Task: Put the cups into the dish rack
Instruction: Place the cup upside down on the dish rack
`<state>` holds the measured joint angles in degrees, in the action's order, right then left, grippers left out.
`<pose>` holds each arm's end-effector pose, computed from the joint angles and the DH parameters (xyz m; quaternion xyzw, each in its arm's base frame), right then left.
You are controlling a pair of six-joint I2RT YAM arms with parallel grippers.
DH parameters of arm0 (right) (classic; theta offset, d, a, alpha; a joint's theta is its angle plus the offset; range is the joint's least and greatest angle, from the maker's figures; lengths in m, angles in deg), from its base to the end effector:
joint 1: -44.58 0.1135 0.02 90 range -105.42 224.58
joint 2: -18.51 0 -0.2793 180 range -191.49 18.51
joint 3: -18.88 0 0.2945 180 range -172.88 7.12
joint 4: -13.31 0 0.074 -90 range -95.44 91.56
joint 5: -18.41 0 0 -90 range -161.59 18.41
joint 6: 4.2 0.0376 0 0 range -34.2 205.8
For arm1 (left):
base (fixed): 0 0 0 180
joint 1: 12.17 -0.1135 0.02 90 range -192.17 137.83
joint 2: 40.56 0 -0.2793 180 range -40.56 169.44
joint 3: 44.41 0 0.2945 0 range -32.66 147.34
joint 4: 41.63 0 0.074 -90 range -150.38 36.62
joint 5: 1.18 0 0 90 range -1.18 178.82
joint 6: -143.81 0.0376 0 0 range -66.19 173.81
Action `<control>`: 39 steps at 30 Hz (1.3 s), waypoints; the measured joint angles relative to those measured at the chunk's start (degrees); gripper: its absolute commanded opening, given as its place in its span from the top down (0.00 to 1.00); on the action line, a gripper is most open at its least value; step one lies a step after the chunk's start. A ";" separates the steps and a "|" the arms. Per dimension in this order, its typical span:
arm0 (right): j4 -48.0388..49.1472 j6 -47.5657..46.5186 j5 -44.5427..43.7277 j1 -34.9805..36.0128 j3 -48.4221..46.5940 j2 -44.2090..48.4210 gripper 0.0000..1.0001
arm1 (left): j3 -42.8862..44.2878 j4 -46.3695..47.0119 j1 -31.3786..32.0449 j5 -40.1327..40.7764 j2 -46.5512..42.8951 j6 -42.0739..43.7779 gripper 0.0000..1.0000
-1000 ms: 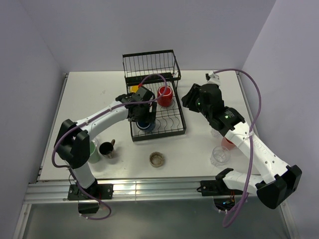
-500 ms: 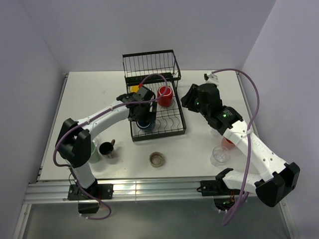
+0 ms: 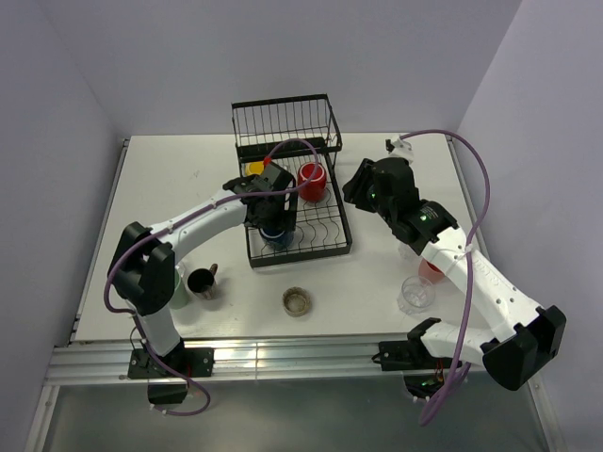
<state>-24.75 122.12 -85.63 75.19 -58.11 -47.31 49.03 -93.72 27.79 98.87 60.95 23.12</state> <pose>0.2569 0.1414 0.3754 0.1060 0.8415 0.1995 0.4907 0.3281 -0.2664 0.2495 0.0553 0.9612 -0.0792 0.2582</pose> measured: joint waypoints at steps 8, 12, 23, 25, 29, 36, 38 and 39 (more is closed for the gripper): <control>-0.15 0.00 -0.55 0.00 0.07 0.00 0.51 | 0.31 0.96 0.22 1.01 0.76 -0.13 0.71; -0.37 -0.02 -0.57 0.00 0.07 0.00 0.51 | 0.31 1.14 0.42 1.51 0.87 -0.20 0.67; -0.48 -0.02 -1.33 0.00 0.09 0.00 0.51 | 0.33 2.38 0.61 2.19 1.49 -0.22 0.43; -0.55 -0.04 -1.38 0.00 0.11 0.00 0.50 | 0.33 2.47 0.74 2.36 1.51 -0.22 0.37; -0.94 -0.20 -1.44 0.00 0.11 0.00 0.49 | 0.31 2.73 1.11 2.43 1.51 -0.42 0.29; -1.97 -0.24 -1.75 0.00 0.13 0.00 0.45 | 0.28 3.15 1.97 3.19 1.51 -0.44 0.18; -2.12 -0.26 -1.84 0.00 0.13 0.00 0.44 | 0.17 3.48 2.14 3.41 1.51 -0.44 0.15; -2.12 -0.26 -1.84 0.00 0.13 0.00 0.44 | 0.17 3.58 2.16 3.45 1.51 -0.44 0.14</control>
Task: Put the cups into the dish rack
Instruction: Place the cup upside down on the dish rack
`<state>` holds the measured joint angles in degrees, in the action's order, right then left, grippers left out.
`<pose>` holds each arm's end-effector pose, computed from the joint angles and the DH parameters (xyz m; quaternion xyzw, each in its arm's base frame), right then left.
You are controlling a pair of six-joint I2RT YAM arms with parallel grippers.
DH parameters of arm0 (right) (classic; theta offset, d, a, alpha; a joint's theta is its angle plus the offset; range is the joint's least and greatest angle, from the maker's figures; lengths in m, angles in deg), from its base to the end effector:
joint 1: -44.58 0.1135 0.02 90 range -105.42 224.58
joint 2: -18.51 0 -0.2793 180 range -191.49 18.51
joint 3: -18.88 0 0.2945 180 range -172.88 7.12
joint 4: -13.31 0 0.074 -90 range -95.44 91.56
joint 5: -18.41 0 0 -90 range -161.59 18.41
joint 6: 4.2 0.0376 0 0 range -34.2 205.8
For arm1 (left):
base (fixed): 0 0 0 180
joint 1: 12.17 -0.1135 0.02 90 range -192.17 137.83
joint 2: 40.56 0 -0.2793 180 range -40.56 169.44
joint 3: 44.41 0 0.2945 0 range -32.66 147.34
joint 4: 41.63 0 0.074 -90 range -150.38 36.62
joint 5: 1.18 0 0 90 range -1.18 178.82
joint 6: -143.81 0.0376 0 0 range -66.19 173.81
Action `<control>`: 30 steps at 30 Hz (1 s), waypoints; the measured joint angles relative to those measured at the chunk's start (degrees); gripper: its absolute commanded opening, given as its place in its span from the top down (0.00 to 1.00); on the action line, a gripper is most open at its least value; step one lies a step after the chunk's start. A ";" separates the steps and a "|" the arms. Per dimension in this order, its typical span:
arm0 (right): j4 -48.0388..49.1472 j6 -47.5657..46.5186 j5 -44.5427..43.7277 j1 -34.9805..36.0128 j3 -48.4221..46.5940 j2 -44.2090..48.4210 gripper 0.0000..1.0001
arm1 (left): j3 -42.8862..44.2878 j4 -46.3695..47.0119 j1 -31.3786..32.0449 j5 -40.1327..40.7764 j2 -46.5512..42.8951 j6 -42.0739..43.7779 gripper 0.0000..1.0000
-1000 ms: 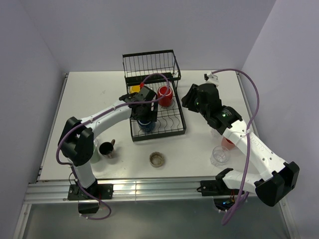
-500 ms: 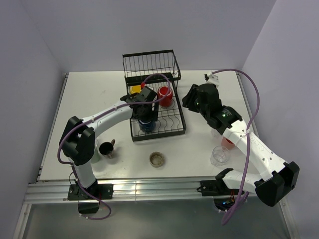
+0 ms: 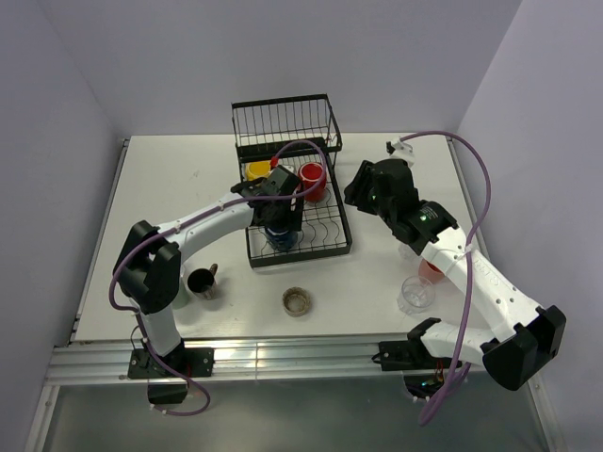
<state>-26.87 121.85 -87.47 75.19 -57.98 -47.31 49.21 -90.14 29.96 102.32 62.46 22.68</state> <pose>0.2556 0.1393 0.3710 0.1104 0.8497 0.1761 0.4846 0.3264 -0.2834 0.2439 0.0591 0.9531 -0.0731 0.2877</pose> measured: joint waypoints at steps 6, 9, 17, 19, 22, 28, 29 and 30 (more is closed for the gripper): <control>-0.26 -0.15 -0.02 0.00 0.00 0.00 0.40 | -0.68 1.14 0.11 0.79 0.00 -0.09 0.11; -0.33 -0.17 -0.04 0.00 0.00 0.00 0.38 | -0.87 1.46 0.13 1.22 0.00 -0.09 0.10; -0.35 -0.17 -0.02 0.00 0.00 0.00 0.36 | -1.22 2.32 0.13 1.55 0.02 -0.11 0.08; -0.35 -0.17 -0.02 0.00 0.00 0.00 0.35 | -1.31 2.67 0.13 1.68 0.00 -0.11 0.08; -0.35 -0.17 -0.02 0.00 0.00 -0.02 0.33 | -1.49 3.10 0.13 1.81 0.00 -0.11 0.06; -0.35 -0.20 0.00 0.00 0.00 -0.17 0.30 | -1.62 3.34 0.13 1.92 0.00 -0.09 0.04; -0.35 -0.20 0.02 0.00 0.00 -0.22 0.30 | -1.62 3.37 0.13 1.95 0.00 -0.09 0.04; -0.35 -0.22 0.02 0.00 0.00 -0.33 0.30 | -1.62 3.39 0.13 1.97 0.00 -0.09 0.03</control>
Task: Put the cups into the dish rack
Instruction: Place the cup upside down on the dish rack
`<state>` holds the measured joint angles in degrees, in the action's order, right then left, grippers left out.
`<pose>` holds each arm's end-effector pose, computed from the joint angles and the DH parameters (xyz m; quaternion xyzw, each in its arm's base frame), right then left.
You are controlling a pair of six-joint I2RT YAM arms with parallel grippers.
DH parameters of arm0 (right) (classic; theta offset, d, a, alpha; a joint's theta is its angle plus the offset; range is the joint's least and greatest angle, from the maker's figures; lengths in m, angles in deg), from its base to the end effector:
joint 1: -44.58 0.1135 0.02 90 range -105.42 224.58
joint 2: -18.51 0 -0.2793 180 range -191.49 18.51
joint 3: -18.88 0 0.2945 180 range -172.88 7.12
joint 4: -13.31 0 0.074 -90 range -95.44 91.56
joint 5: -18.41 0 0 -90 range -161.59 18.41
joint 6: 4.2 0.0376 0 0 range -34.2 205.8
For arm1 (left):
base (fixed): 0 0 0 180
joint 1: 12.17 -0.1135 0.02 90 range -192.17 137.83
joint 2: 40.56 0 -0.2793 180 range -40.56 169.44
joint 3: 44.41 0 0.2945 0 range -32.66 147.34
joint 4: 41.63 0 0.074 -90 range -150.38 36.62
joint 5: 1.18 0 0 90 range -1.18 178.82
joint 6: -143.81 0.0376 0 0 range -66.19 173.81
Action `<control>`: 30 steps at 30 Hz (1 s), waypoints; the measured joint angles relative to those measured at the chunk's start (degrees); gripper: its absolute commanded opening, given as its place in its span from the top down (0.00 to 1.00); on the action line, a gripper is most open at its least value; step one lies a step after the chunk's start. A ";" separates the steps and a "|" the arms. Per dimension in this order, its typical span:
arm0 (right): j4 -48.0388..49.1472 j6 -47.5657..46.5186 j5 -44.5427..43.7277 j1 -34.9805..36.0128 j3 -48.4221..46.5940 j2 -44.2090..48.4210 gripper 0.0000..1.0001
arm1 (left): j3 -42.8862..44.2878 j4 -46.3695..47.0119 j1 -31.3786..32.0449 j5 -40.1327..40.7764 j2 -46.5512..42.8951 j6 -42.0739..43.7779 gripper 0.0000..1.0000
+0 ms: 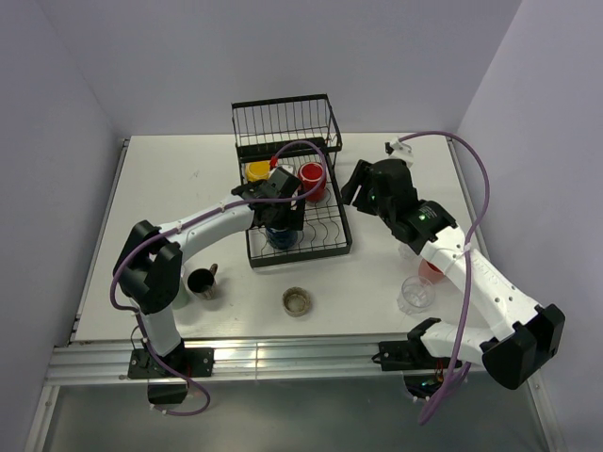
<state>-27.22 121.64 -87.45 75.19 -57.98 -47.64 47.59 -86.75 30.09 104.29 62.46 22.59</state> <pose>0.2566 0.1398 0.3689 0.1082 0.8529 0.1722 0.4808 0.3275 -0.2840 0.2378 0.0522 0.9473 -0.0694 0.3083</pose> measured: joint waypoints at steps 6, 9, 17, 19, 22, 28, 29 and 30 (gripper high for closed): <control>0.00 -0.15 0.07 0.00 0.00 -0.24 0.27 | -0.44 0.70 0.00 0.48 0.00 -0.04 0.01; 0.00 -0.20 0.09 0.00 0.00 -0.42 0.25 | -0.81 1.18 0.00 0.50 0.00 -0.11 0.01; 0.00 -0.33 0.04 0.00 0.00 -0.42 0.23 | -1.33 2.34 0.13 0.72 -0.04 -0.11 0.01; 0.00 -0.37 0.02 0.00 0.00 -0.42 0.23 | -1.51 2.64 0.20 0.90 -0.09 -0.11 0.01; 0.00 -0.37 0.02 0.00 0.00 -0.42 0.23 | -1.60 2.71 0.22 0.94 -0.22 -0.11 0.01; -0.07 -0.39 -0.02 0.00 0.00 -0.42 0.22 | -1.92 2.62 0.22 0.92 -0.55 -0.09 0.01; -0.09 -0.39 -0.02 0.00 0.00 -0.42 0.22 | -1.95 2.54 0.22 0.92 -0.57 -0.11 0.01; -0.13 -0.42 -0.02 0.00 -0.02 -0.42 0.22 | -1.97 2.51 0.22 0.92 -0.59 -0.11 0.01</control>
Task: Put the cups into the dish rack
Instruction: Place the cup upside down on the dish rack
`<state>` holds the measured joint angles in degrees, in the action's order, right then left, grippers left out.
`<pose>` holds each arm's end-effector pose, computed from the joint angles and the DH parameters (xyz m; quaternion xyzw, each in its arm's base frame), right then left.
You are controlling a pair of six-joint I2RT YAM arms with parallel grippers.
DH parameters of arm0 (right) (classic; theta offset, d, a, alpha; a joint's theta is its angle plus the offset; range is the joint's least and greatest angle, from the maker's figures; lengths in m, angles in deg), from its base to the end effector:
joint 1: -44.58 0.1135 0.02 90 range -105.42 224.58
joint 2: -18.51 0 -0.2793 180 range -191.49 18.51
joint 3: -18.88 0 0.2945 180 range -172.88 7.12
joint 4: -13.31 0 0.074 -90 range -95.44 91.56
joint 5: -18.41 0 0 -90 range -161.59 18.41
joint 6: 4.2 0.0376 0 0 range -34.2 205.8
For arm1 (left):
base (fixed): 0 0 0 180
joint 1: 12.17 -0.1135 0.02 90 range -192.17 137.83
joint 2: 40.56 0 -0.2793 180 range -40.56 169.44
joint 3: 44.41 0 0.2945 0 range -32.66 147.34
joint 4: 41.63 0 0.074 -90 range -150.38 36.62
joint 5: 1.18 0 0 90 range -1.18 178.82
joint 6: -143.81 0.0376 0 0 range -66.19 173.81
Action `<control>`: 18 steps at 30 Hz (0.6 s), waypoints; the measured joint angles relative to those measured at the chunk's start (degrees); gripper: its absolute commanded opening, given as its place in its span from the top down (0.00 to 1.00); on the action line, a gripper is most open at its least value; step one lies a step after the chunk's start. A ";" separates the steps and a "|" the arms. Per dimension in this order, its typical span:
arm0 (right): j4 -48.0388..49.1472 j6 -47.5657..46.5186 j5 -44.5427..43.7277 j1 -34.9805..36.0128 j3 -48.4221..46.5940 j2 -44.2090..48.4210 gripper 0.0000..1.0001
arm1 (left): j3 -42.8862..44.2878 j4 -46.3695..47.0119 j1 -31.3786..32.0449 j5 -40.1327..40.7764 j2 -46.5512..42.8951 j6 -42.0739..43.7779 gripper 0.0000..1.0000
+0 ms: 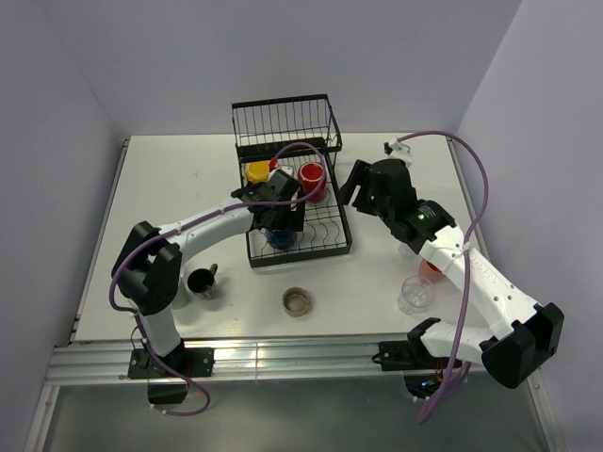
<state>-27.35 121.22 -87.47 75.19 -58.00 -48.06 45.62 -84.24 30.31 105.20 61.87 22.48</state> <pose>0.2581 0.1407 0.3668 0.1047 0.8556 0.1679 0.4783 0.3249 -0.2832 0.2328 0.0491 0.9437 -0.0700 0.3195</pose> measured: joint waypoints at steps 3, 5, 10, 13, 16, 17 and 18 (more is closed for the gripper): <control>-0.35 -0.02 0.00 0.00 0.00 0.00 0.21 | -0.26 -0.15 0.00 -0.02 -0.33 0.00 0.01; -0.70 -0.13 0.00 0.00 0.00 0.00 0.21 | -0.26 -0.44 0.00 -0.02 -0.48 0.02 0.01; -1.27 -0.20 -0.13 0.00 0.00 0.00 0.21 | -0.26 -0.50 0.00 -0.02 -1.07 0.07 0.01; -1.62 -0.20 -0.17 0.00 -0.04 -0.02 0.20 | -0.26 -0.46 0.00 -0.07 -1.57 0.15 0.01; -1.86 -0.37 -0.22 0.00 -0.13 -0.13 0.20 | -0.26 -0.46 0.00 -0.07 -1.75 0.15 0.01; -1.95 -0.39 -0.22 0.00 -0.13 -0.17 0.20 | -0.26 -0.46 0.00 -0.07 -1.79 0.15 0.01; -2.03 -0.39 -0.22 0.00 -0.13 -0.20 0.20 | -0.26 -0.48 0.00 -0.07 -1.86 0.15 0.01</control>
<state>-29.38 120.83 -87.69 75.19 -58.13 -48.25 45.36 -84.72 30.31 105.14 60.01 22.63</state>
